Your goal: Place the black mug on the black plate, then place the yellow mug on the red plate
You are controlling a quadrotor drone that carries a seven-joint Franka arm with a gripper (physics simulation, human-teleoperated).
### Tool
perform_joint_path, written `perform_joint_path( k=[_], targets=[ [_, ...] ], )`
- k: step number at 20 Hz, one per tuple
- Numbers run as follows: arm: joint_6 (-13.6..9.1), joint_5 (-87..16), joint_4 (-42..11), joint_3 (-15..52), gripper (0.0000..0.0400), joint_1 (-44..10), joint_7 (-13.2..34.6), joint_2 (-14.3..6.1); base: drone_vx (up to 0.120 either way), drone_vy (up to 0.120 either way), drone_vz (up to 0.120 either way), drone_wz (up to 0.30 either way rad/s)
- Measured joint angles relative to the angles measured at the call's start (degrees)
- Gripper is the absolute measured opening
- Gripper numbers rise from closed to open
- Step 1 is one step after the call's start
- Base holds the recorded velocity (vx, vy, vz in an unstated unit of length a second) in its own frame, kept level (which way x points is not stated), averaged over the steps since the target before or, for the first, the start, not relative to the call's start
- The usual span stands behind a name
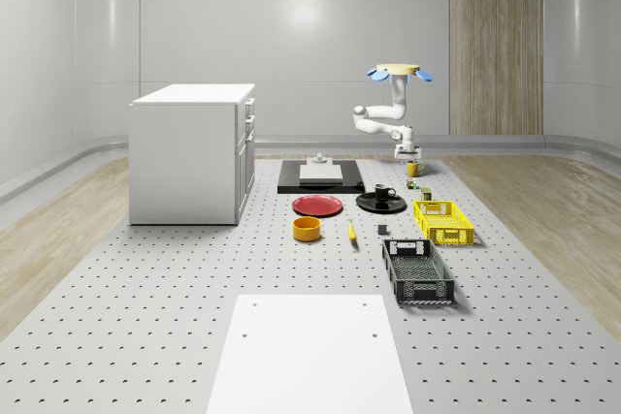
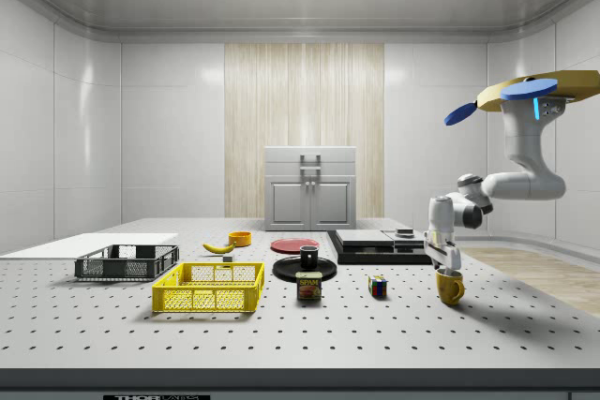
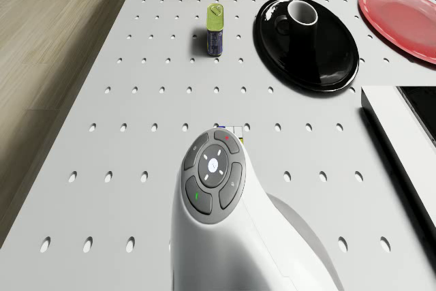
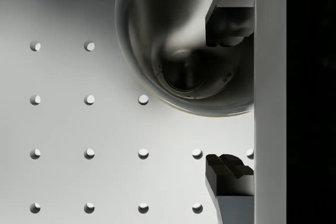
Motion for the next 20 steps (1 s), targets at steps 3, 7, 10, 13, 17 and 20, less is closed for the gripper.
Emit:
perform_joint_path(
  k=[3,7,10,13,17,20],
  targets=[
    [-0.1,-0.1,0.0,0.0,0.0175,0.1,0.0,0.1,0.0,0.0,0.0,0.0],
    [-0.2,-0.1,-0.1,-0.1,0.0134,0.2,-0.1,0.2,0.0,0.0,0.0,0.0],
    [-0.2,-0.1,-0.1,-0.1,0.0121,0.2,-0.1,0.2,0.0,0.0,0.0,0.0],
    [-0.3,-0.2,-0.1,-0.1,0.0115,0.2,-0.1,0.3,0.0,0.0,0.0,0.0],
    [-1.0,1.1,-0.6,1.3,0.0112,0.5,-0.1,0.3,0.0,0.0,0.0,0.0],
    [-1.9,2.9,-1.4,3.3,0.0111,0.9,-0.1,0.3,0.0,0.0,0.053,0.0]
  ],
)
